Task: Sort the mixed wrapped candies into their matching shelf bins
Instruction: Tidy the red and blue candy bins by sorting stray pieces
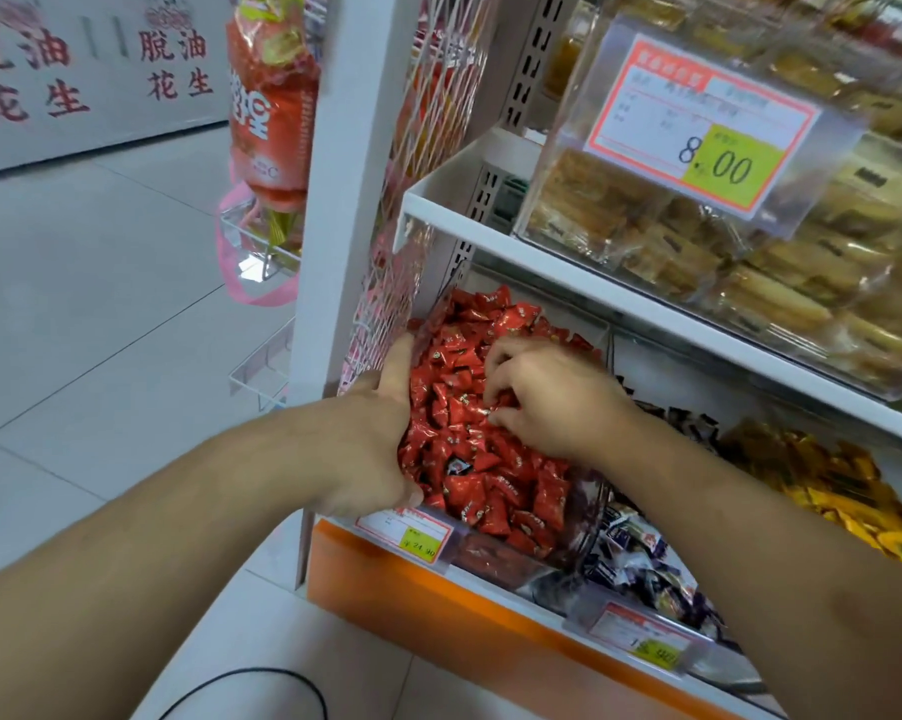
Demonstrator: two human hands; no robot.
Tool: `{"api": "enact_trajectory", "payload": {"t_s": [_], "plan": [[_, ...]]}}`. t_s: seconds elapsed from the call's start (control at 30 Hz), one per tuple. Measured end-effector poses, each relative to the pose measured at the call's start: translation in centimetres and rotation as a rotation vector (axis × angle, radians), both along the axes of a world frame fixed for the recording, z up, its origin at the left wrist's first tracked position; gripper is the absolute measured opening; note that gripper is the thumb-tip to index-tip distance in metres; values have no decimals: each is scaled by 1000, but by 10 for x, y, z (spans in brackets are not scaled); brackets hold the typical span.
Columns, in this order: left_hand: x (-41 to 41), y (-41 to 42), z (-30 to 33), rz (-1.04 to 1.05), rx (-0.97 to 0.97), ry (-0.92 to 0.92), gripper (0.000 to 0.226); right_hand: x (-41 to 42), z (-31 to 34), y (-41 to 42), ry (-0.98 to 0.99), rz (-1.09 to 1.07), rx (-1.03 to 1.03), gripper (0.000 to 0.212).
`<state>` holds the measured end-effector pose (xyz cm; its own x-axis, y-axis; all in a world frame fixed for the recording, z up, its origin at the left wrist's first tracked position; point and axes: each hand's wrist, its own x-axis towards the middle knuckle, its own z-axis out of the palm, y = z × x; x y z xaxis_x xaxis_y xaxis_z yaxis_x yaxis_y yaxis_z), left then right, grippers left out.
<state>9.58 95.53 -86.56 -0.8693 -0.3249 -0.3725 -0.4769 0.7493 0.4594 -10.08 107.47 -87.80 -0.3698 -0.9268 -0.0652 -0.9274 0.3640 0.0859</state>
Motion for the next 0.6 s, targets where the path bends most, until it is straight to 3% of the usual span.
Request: {"api": "enact_trajectory", "payload": {"t_s": [0.13,0.3,0.37,0.47,0.6], "plan": [[0,-6,-9,4,84,13,131,-3,10,6,78,-74,-10,25],[-2,-8,-11,18,107,17,135,26,6,7,104,54,-100,31],[-3,-9,-13,8,73,23,134,40,-1,0,-41,150,-167,28],[-4,-11,-17,-6,58,36,136,54,-24,-11,-377,198,-52,33],[-2,-12,-17,-3,69,38,136,45,-37,-15,-299,136,45,43]]}}
